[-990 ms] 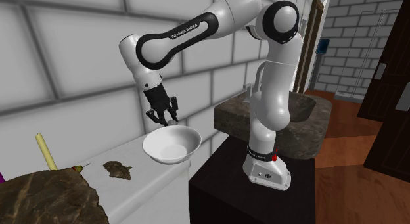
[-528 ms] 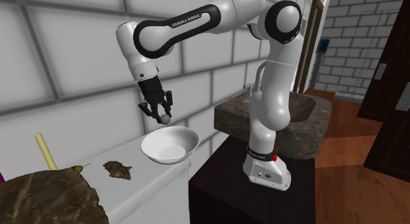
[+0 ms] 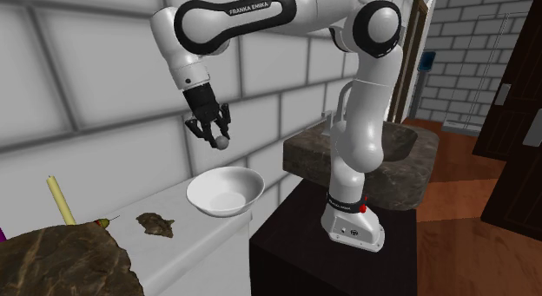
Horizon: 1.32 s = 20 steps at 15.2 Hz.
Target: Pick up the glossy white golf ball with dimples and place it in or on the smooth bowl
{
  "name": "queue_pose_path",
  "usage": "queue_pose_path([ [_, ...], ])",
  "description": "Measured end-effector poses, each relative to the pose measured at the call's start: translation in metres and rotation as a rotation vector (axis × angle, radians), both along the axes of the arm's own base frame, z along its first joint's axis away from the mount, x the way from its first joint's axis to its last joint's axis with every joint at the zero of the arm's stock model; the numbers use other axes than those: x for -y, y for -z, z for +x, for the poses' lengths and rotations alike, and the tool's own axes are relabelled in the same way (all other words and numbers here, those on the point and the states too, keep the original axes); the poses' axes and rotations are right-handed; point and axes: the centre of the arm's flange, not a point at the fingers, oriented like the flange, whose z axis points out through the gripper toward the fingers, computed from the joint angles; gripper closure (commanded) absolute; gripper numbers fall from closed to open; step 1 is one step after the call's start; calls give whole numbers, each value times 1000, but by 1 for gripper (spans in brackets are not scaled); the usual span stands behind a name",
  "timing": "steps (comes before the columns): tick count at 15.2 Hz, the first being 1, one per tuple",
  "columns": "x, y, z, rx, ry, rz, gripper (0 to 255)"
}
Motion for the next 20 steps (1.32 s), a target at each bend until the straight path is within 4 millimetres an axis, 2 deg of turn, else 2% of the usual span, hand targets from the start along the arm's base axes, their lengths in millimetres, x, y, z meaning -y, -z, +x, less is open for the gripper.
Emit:
queue_pose_path([
  [2, -7, -5, 0, 19, -2, 5, 255],
  [4, -24, -17, -3, 147, 4, 91, 255],
  [7, -34, -27, -32, 190, 6, 122, 255],
  [13, -60, -30, -106, 197, 6, 126, 255],
  [16, -62, -18, -121, 197, 7, 126, 255],
  [20, -61, 3, -124, 196, 7, 125, 255],
])
